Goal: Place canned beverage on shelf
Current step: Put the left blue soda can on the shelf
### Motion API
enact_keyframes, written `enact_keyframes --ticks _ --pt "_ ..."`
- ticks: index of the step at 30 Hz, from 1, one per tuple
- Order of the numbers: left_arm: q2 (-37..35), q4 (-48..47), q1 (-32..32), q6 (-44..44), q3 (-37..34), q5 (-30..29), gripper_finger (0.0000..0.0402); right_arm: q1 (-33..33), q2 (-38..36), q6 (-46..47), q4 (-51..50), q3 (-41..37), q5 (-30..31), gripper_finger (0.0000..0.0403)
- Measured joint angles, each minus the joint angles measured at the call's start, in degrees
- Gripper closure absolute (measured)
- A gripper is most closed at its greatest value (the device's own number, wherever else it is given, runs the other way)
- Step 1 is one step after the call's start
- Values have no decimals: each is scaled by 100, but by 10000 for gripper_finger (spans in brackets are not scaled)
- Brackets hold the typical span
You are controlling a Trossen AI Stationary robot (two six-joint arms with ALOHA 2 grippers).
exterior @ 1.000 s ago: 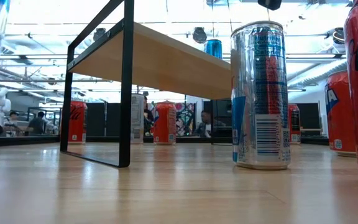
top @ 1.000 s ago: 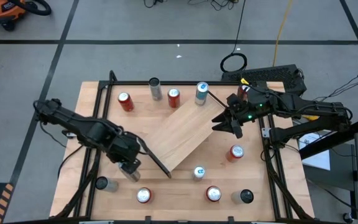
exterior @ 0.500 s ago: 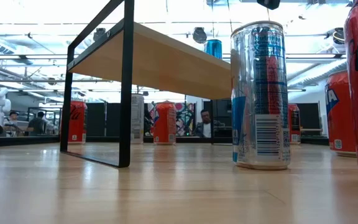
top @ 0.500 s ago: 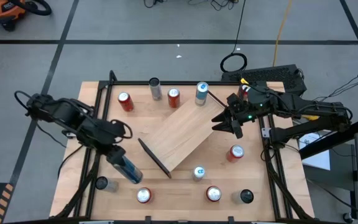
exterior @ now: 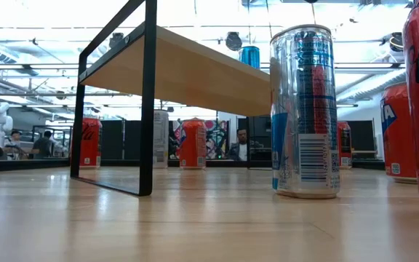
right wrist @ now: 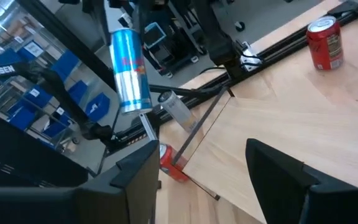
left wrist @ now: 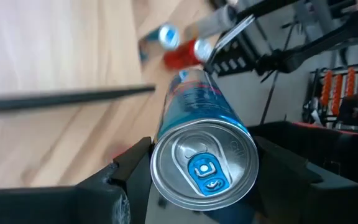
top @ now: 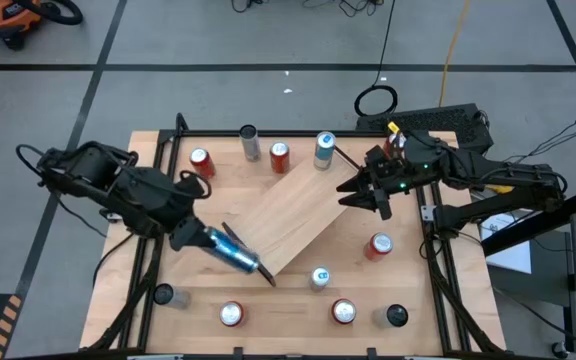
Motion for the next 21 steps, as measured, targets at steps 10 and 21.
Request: enact_keyframes --ticks 10,21 --pt "289 849 434 2087 0 -361 180 230 106 -219 551 -2 3 188" --pt "663 1255 830 3921 0 -342 180 498 559 -644 1858 -2 -2 180"
